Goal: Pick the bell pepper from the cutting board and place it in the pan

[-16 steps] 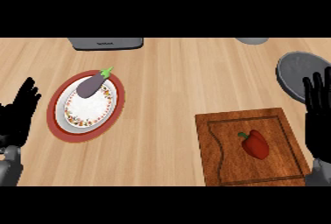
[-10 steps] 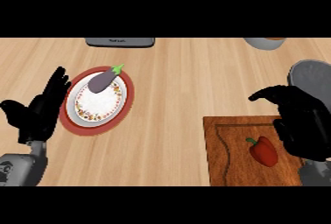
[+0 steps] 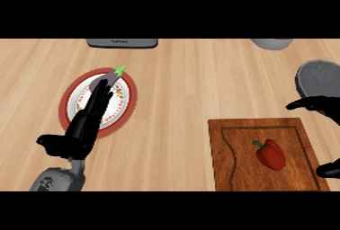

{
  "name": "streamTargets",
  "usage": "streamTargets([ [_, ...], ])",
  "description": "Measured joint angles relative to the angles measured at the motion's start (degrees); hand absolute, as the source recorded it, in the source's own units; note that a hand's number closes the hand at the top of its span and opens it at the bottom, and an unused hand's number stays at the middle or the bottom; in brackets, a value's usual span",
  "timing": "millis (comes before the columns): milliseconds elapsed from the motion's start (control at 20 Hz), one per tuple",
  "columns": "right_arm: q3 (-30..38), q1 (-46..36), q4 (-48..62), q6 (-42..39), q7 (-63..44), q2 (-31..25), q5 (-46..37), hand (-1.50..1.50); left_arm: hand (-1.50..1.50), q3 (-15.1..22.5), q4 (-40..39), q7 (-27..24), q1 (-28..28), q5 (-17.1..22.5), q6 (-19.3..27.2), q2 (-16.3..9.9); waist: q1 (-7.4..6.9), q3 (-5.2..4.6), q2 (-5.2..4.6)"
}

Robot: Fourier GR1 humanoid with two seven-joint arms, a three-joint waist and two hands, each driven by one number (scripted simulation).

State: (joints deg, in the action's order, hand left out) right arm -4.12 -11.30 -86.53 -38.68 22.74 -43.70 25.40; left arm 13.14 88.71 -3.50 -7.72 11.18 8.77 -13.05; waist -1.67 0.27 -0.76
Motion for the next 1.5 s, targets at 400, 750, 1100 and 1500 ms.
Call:
streamTargets([
  [400,-1.8,-7.7,7.5,-0.5,7.8,-6.4,-15.8,-1.5,0.0,2.1,-0.1,-2.6,1.3,-1.5,-0.3,1.8,-0.98,-0.03,0.02],
  [750,-12.1,-11.7,4.8,4.2,11.3,-8.9,-30.9,-1.5,0.0,2.7,-0.2,-2.9,1.9,-2.7,0.3,2.6,-0.67,-0.15,0.25],
  [1100,-24.0,-13.8,4.6,11.5,16.3,-9.9,-48.0,-1.5,0.0,2.9,0.9,-2.8,3.0,-3.1,0.4,3.0,-0.36,-0.19,0.39],
  [1500,-29.0,-13.1,8.5,16.5,19.1,-5.8,-61.5,-1.5,0.0,1.3,0.7,-3.5,4.3,-3.5,-0.8,3.4,0.98,-0.26,0.65],
])
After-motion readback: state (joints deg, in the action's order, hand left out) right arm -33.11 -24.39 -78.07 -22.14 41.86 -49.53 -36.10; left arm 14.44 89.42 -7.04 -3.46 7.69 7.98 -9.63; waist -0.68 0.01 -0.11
